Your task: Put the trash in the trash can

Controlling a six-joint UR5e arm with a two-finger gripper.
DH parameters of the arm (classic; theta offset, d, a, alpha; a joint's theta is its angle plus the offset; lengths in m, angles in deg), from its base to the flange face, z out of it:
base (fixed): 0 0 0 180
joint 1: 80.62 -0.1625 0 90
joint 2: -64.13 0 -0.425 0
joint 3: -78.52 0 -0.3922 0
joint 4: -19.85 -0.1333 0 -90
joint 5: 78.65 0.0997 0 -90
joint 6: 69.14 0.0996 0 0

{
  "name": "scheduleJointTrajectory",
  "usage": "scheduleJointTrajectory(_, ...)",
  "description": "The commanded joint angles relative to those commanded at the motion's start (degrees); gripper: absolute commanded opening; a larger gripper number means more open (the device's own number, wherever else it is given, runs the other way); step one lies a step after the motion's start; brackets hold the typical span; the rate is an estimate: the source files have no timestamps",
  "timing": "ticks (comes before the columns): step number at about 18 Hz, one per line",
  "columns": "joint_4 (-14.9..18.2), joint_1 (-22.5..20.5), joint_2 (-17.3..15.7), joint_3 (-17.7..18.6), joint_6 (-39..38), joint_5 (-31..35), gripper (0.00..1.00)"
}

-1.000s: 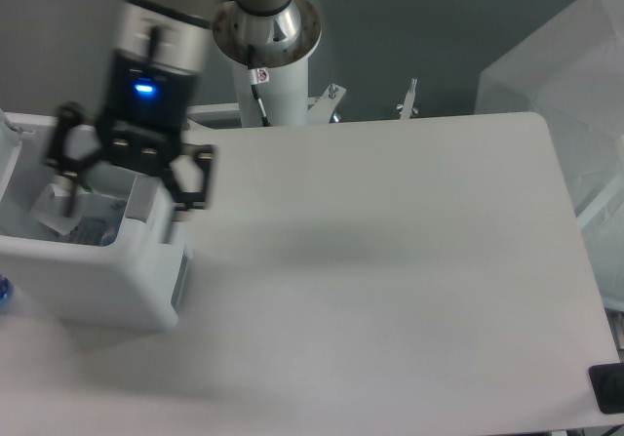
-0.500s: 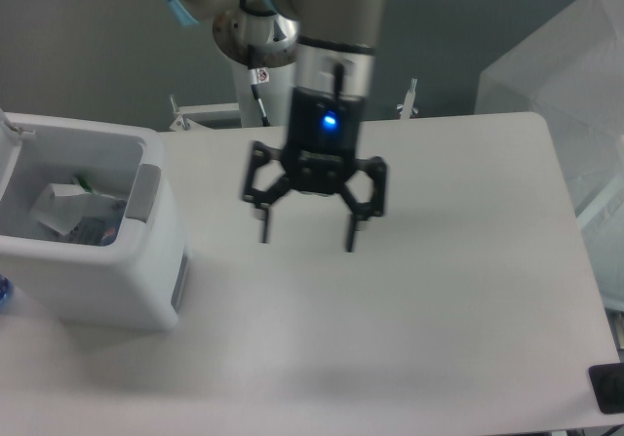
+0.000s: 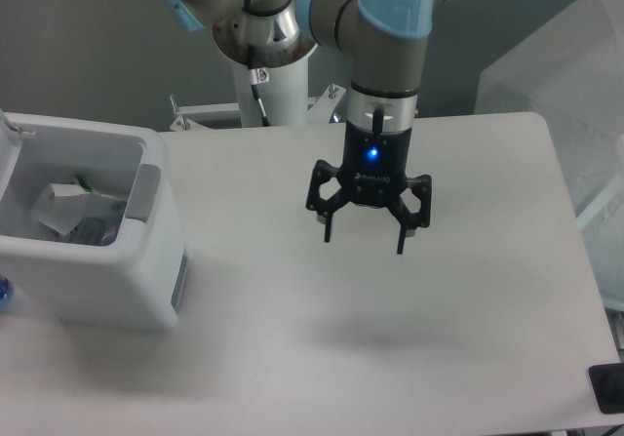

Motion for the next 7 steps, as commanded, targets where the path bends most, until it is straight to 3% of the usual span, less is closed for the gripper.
scheduleJointTrajectory(4, 8.08, 0.00, 0.00, -1.05, 6.08, 5.44, 1.00)
scheduleJointTrajectory(7, 9.07, 0.00, 0.44, -1.58, 6.09, 6.07, 1.00)
